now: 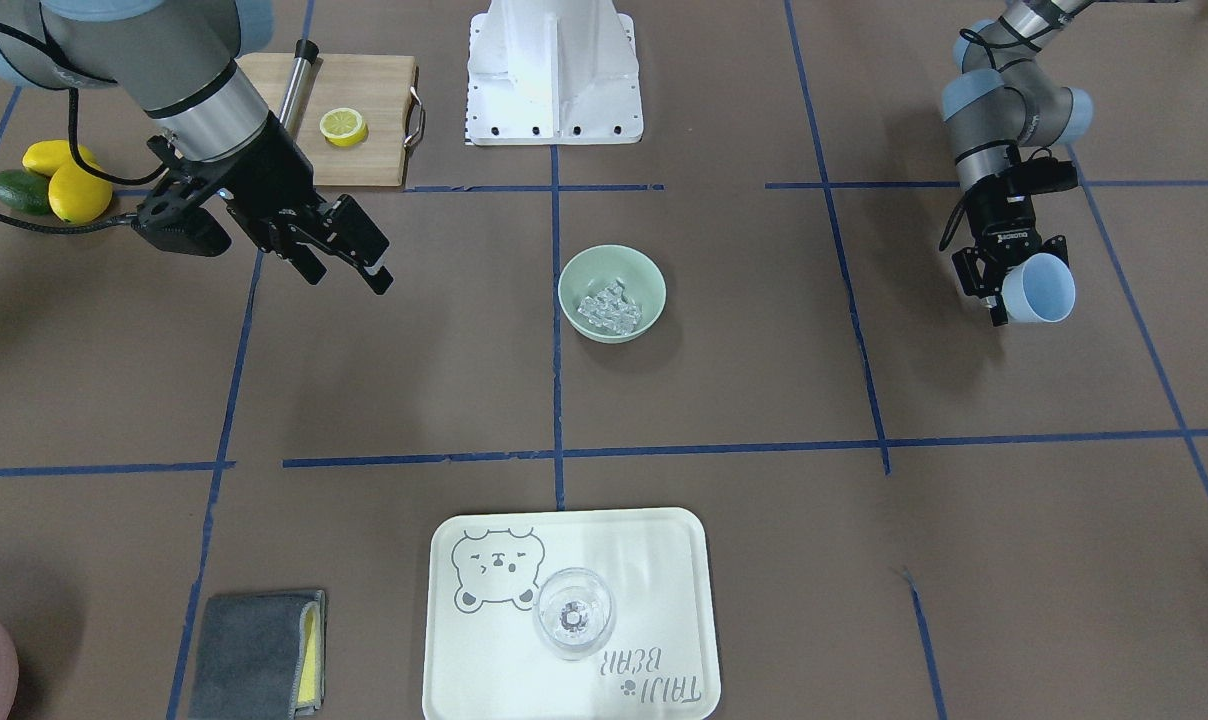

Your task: Pour ice into bowl

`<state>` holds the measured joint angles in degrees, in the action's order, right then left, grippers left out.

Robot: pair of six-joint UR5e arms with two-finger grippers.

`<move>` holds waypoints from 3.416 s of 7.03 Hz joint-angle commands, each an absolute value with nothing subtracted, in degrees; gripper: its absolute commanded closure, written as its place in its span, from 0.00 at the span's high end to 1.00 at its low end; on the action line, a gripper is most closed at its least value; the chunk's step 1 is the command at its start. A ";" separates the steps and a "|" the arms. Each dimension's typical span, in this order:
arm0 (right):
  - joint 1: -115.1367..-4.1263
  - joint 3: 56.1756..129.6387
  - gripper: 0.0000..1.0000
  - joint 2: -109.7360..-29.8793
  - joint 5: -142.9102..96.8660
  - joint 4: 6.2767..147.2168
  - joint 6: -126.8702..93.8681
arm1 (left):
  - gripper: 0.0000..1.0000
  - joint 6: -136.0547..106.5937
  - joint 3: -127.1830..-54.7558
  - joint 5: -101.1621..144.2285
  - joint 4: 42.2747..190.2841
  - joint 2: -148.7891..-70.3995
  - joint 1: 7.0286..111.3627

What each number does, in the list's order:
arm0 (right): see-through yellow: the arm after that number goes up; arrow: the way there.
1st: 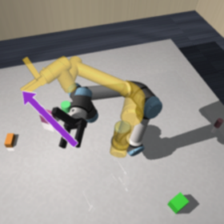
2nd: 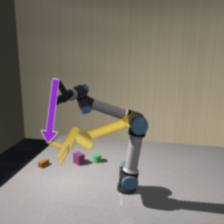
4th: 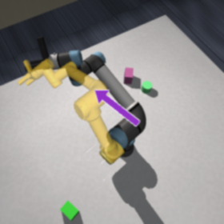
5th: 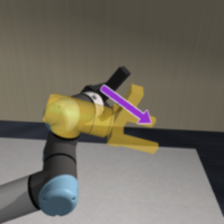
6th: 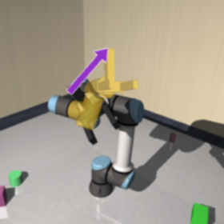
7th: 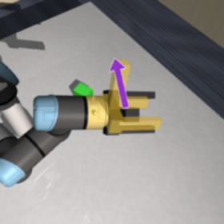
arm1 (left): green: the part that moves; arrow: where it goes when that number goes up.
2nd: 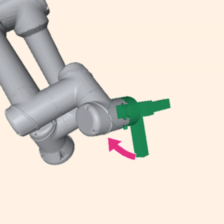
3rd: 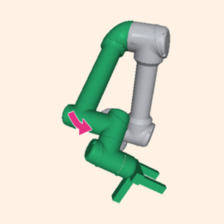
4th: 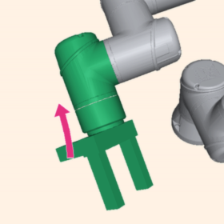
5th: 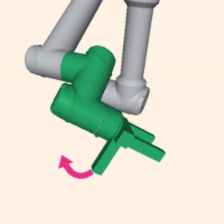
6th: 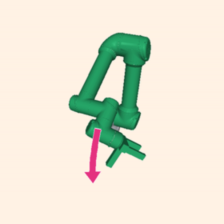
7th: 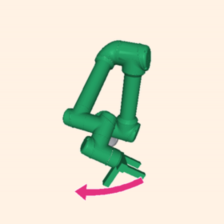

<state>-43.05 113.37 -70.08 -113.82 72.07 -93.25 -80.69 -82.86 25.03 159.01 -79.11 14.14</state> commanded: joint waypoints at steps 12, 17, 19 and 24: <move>-42.80 113.38 1.00 -69.96 -113.82 72.07 -93.25 | 0.93 -79.63 -78.92 26.98 159.08 -83.06 15.21; -42.80 114.25 1.00 -69.87 -113.91 72.07 -93.25 | 1.00 -60.42 -79.72 32.15 178.89 -80.09 15.38; -42.80 114.61 1.00 -69.79 -113.99 72.16 -93.25 | 1.00 -59.94 -80.50 39.69 179.30 -77.27 15.29; -42.72 114.52 1.00 -69.61 -114.34 72.16 -93.43 | 1.00 -54.85 -88.74 57.90 178.95 -69.01 15.38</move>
<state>-42.79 114.74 -69.58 -114.27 72.23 -93.43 -56.61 -85.40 54.60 178.91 -71.14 15.31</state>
